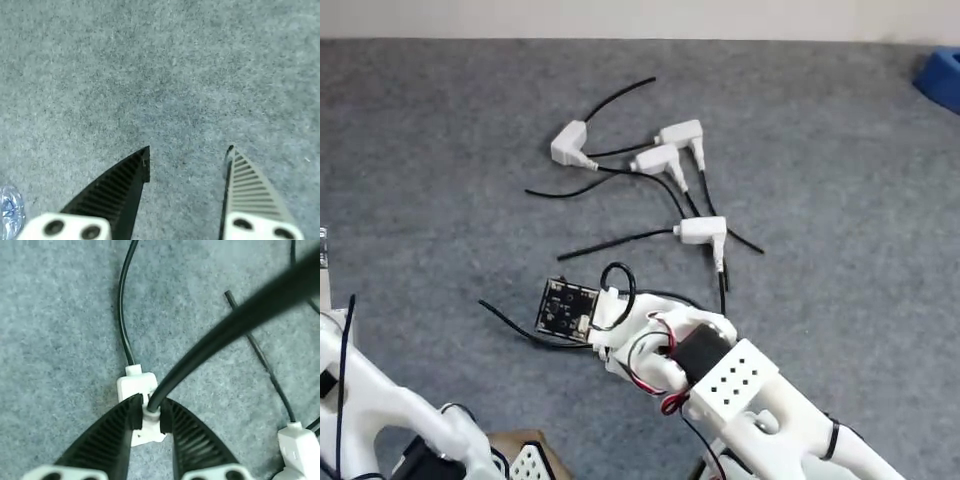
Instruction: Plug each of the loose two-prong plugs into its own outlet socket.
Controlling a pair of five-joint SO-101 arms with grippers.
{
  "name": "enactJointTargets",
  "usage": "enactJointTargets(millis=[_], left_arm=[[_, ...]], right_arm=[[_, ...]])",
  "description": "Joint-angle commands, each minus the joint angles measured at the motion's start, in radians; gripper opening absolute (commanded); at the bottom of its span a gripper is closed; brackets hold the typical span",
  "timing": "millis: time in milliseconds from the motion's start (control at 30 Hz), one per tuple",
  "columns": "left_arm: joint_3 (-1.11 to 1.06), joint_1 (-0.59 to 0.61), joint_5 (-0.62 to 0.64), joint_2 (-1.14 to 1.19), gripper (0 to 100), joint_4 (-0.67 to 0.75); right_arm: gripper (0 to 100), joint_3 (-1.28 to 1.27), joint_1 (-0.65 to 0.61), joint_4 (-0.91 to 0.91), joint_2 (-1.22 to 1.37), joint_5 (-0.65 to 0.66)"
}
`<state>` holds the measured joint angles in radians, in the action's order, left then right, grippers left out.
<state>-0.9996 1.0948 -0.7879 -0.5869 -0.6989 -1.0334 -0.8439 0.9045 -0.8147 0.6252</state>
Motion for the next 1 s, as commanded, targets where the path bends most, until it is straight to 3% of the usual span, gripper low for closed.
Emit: enactJointTargets(millis=[0,267,467,967], left_arm=[[0.038,0.004,0.009,-0.018,24,0.009],[0.038,0.004,0.006,-0.018,24,0.009],[-0.004,0.005,-0.083,-0.019,24,0.011],[-0.007,0.001,-0.083,-0.018,24,0.009]], right_arm=[[0.6,-0.028,0.008,-0.054,-0.018,0.021],[0.6,-0.045,0.015,-0.067,-0.018,0.034],[0.6,-0.047,0.015,-0.082,-0.018,0.038],[0.6,-0.038,0.010,-0.045,-0.019,0.025]])
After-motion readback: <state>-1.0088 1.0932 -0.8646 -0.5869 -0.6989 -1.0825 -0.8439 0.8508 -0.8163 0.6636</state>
